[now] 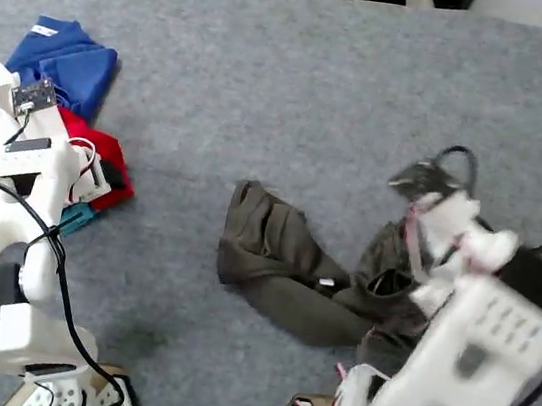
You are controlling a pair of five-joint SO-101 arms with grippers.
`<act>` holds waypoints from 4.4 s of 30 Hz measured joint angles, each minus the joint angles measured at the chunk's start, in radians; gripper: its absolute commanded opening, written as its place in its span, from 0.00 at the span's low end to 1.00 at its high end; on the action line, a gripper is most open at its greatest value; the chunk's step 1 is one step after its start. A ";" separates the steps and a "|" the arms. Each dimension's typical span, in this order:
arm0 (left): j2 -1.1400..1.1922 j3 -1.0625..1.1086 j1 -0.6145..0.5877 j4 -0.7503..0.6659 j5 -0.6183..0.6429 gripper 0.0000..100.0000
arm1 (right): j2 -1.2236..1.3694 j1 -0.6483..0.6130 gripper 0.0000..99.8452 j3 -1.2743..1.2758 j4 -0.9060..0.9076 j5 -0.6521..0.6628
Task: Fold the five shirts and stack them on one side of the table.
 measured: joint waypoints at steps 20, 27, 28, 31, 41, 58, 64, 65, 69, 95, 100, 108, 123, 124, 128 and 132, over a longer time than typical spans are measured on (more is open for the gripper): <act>0.000 0.000 0.000 0.000 0.002 0.31 | 0.537 -0.864 0.23 0.080 -0.302 -0.393; 0.000 0.000 0.000 0.000 0.002 0.31 | 0.620 -0.887 0.03 0.203 -0.535 -0.391; 0.000 0.000 0.000 0.000 0.002 0.31 | 0.634 -0.873 0.02 0.195 -0.542 -0.405; 0.000 0.000 0.000 0.000 0.002 0.31 | 0.646 -0.816 0.01 0.133 -0.543 -0.453; 0.000 0.000 0.000 0.000 0.002 0.31 | 0.655 -0.543 0.01 -0.163 -0.494 -0.509; 0.000 0.000 0.000 0.000 0.002 0.31 | 0.704 -0.692 0.04 -0.726 -0.118 -0.635; 0.000 0.000 0.000 0.000 0.002 0.31 | 0.712 -0.723 0.18 -0.652 -0.020 -0.592; 0.000 0.000 0.000 0.000 0.002 0.31 | 0.712 -0.723 0.18 -0.629 -0.015 -0.578; 0.000 0.000 0.000 0.000 0.002 0.31 | 0.692 -0.738 0.18 -0.548 -0.014 -0.520; 0.000 0.000 -0.003 0.000 0.002 0.31 | 0.888 -0.792 0.15 -0.315 -0.624 -0.446; 0.000 0.000 -0.003 0.000 0.002 0.31 | 1.086 -0.758 0.03 -0.465 -0.597 -0.466; 0.000 0.000 -0.003 -0.017 0.003 0.31 | 1.191 -0.752 0.01 -0.799 -0.341 -0.466; 0.000 0.000 -0.003 -0.017 0.003 0.31 | 1.148 -0.879 0.01 -1.427 -0.002 -0.589; 0.000 0.000 -0.003 -0.015 0.003 0.31 | 1.148 -0.896 0.01 -1.435 -0.002 -0.605; -0.015 -0.063 -0.043 0.084 0.002 0.31 | 1.192 -0.968 0.01 -1.447 -0.008 -0.634; -0.075 -0.091 -0.117 0.140 -0.051 0.31 | 1.344 -1.011 0.01 -1.450 -0.064 -0.649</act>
